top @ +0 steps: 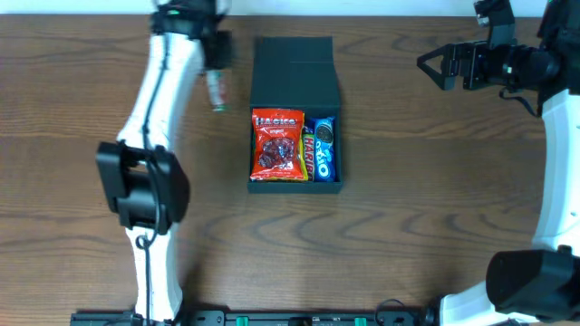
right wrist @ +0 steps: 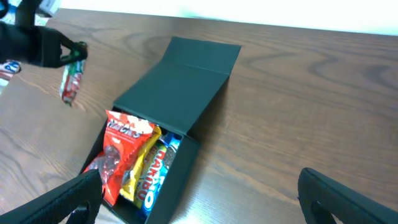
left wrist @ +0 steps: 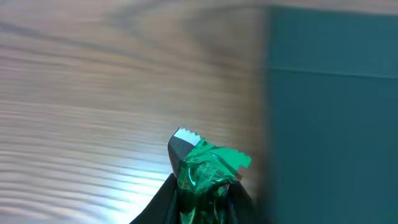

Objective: Pack container

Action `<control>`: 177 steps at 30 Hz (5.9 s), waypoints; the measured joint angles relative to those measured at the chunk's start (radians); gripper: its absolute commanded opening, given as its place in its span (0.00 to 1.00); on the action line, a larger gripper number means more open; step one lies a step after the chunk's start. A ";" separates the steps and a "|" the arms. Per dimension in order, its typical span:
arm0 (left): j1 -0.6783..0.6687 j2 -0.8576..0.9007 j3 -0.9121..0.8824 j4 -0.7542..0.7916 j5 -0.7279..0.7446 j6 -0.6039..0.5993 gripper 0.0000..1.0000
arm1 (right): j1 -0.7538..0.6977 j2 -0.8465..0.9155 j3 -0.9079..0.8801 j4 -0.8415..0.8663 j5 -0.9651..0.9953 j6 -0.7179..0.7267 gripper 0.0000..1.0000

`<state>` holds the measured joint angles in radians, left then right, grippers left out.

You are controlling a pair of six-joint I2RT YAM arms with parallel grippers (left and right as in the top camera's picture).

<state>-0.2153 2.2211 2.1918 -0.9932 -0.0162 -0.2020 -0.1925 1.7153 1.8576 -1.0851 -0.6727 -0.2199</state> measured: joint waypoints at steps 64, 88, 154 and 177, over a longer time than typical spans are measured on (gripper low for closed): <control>0.166 0.115 -0.044 0.157 0.306 -0.171 0.06 | 0.181 0.444 -0.331 0.676 -0.146 0.334 0.01; 0.093 0.297 -0.062 0.258 0.620 -0.352 0.06 | 0.238 0.634 -0.332 0.957 -0.309 0.544 0.01; 0.126 -0.175 0.210 -0.579 0.225 0.170 0.06 | 0.218 0.116 -0.055 -0.132 0.147 0.041 0.02; 0.124 -1.320 -0.896 -0.363 0.272 0.209 0.06 | 0.241 -1.009 -0.829 -0.219 0.133 0.003 0.51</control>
<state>-0.0917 0.9009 1.2953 -1.3563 0.2558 0.0074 0.0490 0.7059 1.0290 -1.3037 -0.5396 -0.2173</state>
